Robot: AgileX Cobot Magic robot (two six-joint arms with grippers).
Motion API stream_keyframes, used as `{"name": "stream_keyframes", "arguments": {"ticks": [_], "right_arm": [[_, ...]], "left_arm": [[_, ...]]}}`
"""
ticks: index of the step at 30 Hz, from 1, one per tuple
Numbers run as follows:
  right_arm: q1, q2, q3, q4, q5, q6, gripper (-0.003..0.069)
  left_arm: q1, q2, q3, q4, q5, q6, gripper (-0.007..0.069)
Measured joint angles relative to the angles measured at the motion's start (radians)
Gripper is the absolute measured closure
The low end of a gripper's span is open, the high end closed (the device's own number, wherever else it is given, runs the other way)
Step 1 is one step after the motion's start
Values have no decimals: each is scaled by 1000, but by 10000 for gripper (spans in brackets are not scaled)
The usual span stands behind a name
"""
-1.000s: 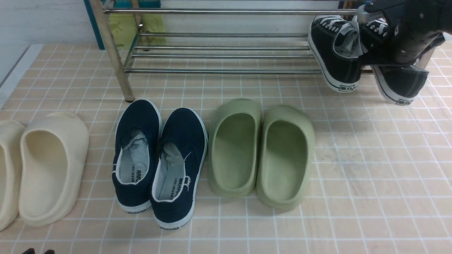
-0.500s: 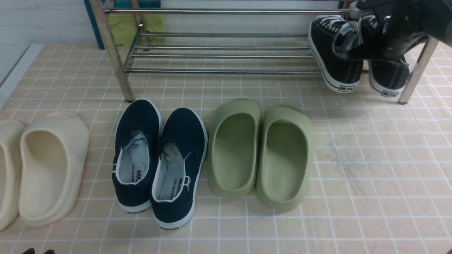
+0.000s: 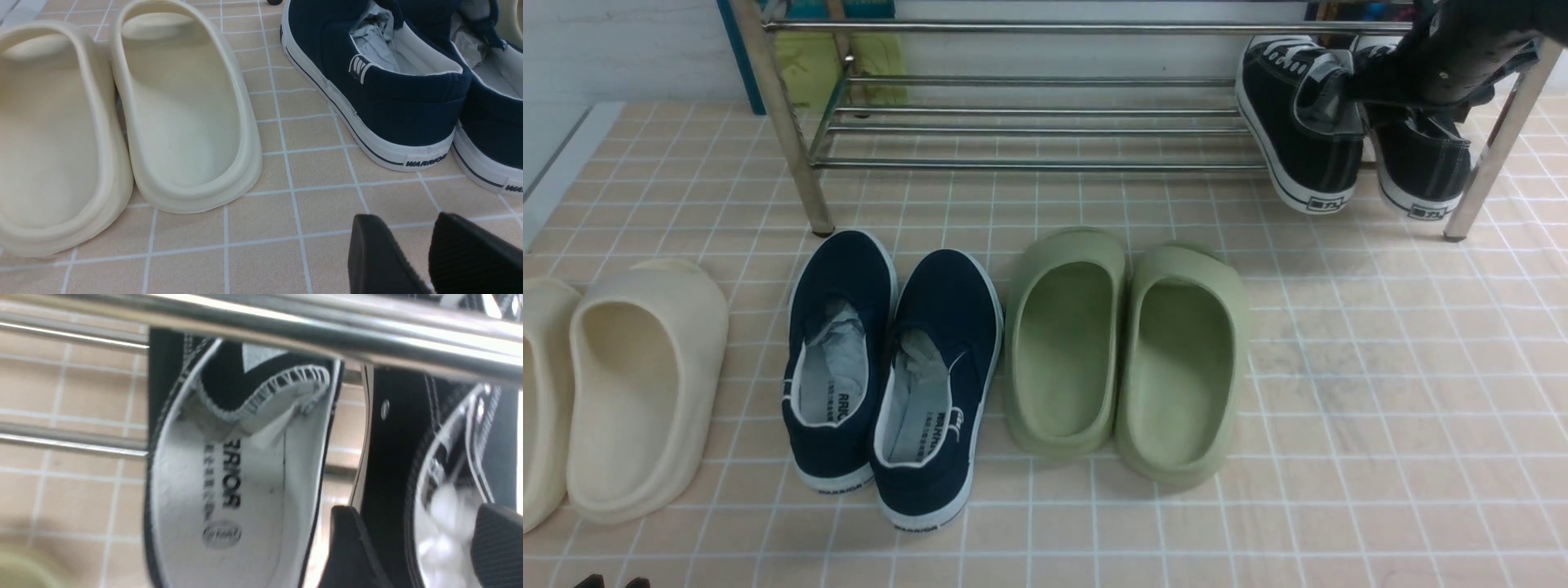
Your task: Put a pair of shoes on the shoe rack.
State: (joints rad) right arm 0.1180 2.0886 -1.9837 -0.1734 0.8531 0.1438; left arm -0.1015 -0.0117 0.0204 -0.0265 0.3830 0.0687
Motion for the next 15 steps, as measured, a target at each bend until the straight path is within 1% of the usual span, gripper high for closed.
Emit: {"name": "stream_keyframes", "arguments": {"ticks": [2, 5, 9, 10, 11, 13, 14, 15], "right_arm": [[1, -24, 0, 21, 41, 0, 280], [1, -72, 0, 68, 139, -18, 338], [1, -143, 0, 138, 265, -91, 426], [1, -176, 0, 173, 299, -118, 456], [1, -176, 1, 173, 304, -122, 461], [1, -269, 41, 250, 337, -178, 522], [1, -277, 41, 255, 339, -178, 522], [1, -345, 95, 303, 340, -211, 554]], "left_arm": [[0, 0, 0, 0, 0, 0, 385], [0, 0, 0, 0, 0, 0, 385], [0, 0, 0, 0, 0, 0, 385], [0, 0, 0, 0, 0, 0, 385], [0, 0, 0, 0, 0, 0, 385], [0, 0, 0, 0, 0, 0, 385], [0, 0, 0, 0, 0, 0, 385], [0, 0, 0, 0, 0, 0, 385]]}}
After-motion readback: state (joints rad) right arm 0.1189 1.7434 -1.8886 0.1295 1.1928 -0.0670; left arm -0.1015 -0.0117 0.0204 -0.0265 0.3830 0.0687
